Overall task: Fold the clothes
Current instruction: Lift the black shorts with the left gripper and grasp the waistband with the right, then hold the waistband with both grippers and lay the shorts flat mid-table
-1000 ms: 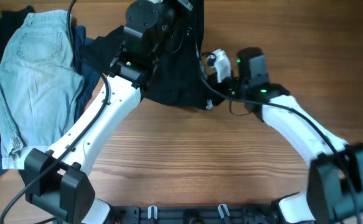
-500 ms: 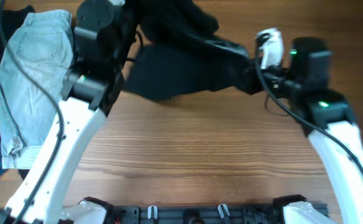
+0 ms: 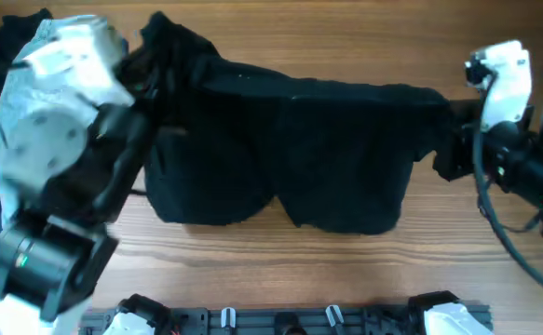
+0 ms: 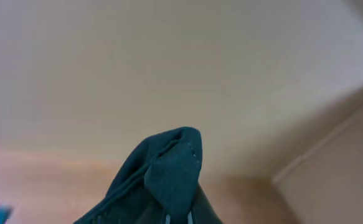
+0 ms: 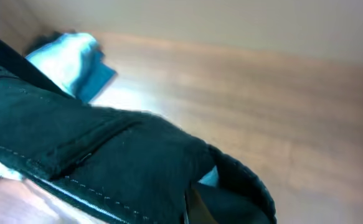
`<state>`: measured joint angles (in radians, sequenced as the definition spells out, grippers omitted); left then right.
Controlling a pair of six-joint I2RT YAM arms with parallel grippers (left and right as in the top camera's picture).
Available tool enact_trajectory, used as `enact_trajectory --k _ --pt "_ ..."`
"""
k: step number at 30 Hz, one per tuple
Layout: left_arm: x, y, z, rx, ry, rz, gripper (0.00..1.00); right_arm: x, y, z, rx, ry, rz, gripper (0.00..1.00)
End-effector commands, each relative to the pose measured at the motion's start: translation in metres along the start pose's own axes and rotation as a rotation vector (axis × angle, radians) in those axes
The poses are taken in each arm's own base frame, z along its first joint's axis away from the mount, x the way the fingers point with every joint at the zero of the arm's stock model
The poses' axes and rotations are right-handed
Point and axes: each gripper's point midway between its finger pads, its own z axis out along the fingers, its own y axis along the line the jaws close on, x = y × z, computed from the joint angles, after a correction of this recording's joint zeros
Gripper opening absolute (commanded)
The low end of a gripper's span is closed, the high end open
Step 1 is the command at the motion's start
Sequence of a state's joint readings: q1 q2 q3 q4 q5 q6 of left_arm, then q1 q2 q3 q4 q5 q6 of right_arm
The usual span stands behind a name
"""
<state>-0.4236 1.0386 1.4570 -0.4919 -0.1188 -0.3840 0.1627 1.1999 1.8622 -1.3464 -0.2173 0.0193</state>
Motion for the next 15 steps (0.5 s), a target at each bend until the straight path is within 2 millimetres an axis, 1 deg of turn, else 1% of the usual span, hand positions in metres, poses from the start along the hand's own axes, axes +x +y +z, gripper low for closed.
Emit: enact_trajectory --k 1,2,5,7,8,9,11,12,13,15 --pt "0.032 0.046 0.051 -0.222 0.082 0.007 0.04 0.007 -0.045 0.036 0.196 0.122 0.084 0.04" --pt "0.05 0.057 0.071 -0.27 0.126 0.021 0.04 0.008 -0.053 0.055 0.216 0.164 0.087 0.04" --pt "0.1 0.084 0.126 -0.363 0.222 0.052 0.04 0.005 -0.076 0.132 0.246 0.257 0.094 0.04" --pt "0.118 0.094 0.15 -0.393 0.233 0.061 0.04 0.004 -0.088 0.181 0.246 0.284 0.087 0.04" --pt "0.129 0.105 0.169 -0.418 0.224 0.065 0.04 0.004 -0.096 0.215 0.245 0.29 0.081 0.04" --pt "0.135 0.109 0.181 -0.426 0.212 0.065 0.04 0.005 -0.104 0.24 0.248 0.291 0.083 0.04" --pt "0.145 0.117 0.203 -0.425 0.191 0.058 0.04 0.008 -0.12 0.281 0.255 0.28 0.092 0.04" --pt "0.151 0.121 0.213 -0.425 0.183 0.056 0.04 0.009 -0.127 0.297 0.258 0.273 0.097 0.04" --pt "0.157 0.127 0.224 -0.424 0.168 0.051 0.04 0.011 -0.137 0.319 0.262 0.255 0.102 0.04" --pt "0.17 0.138 0.245 -0.422 0.139 0.042 0.04 0.008 -0.148 0.349 0.265 0.207 0.102 0.04"
